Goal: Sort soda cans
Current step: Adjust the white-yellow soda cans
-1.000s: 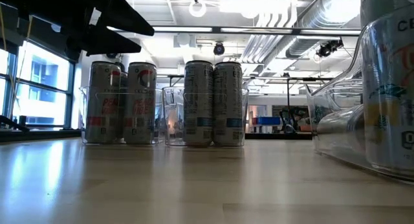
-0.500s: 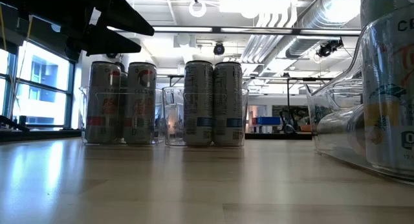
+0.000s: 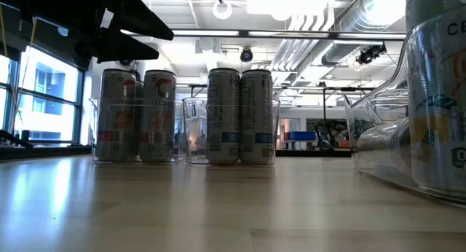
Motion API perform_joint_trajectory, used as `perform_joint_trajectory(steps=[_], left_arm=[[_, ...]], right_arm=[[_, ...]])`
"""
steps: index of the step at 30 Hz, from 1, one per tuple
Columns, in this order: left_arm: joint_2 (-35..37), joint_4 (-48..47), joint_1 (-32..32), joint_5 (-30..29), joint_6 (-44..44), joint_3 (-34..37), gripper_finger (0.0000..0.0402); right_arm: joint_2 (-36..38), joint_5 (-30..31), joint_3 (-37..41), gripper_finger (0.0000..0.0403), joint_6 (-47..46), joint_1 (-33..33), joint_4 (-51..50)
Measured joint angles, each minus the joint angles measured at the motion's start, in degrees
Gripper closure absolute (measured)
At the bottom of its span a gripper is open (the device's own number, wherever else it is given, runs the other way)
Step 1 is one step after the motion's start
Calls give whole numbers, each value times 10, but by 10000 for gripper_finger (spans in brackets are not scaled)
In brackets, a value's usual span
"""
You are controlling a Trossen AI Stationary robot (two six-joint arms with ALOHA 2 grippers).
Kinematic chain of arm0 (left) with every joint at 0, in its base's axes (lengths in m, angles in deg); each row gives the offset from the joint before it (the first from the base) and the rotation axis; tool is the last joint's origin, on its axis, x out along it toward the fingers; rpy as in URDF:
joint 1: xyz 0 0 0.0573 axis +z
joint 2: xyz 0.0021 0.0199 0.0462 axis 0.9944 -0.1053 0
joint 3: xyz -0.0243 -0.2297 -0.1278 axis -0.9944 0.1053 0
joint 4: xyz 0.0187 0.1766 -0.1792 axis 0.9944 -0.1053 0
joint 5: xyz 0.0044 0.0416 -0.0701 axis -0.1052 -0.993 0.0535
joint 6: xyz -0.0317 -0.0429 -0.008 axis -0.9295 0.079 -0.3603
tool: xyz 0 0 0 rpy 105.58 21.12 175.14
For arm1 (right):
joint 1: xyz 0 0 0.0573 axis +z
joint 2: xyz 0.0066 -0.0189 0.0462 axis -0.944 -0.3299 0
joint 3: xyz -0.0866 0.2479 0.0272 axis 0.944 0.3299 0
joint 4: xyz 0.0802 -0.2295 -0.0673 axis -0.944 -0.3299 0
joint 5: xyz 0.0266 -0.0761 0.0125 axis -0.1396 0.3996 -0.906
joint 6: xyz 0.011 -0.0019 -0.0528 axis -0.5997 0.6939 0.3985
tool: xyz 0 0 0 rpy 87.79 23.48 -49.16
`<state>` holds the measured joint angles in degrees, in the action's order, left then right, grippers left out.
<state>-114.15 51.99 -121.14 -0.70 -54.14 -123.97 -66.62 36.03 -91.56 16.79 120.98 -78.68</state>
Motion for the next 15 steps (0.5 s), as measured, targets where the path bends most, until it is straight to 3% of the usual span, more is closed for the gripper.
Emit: perform_joint_trajectory(steps=[8,15], left_arm=[[0,0,0,3,0,0,161],[0,0,0,4,0,0,161]], right_arm=[[0,-13,48,181,-30,-39,11],[1,-84,48,181,31,-53,128]])
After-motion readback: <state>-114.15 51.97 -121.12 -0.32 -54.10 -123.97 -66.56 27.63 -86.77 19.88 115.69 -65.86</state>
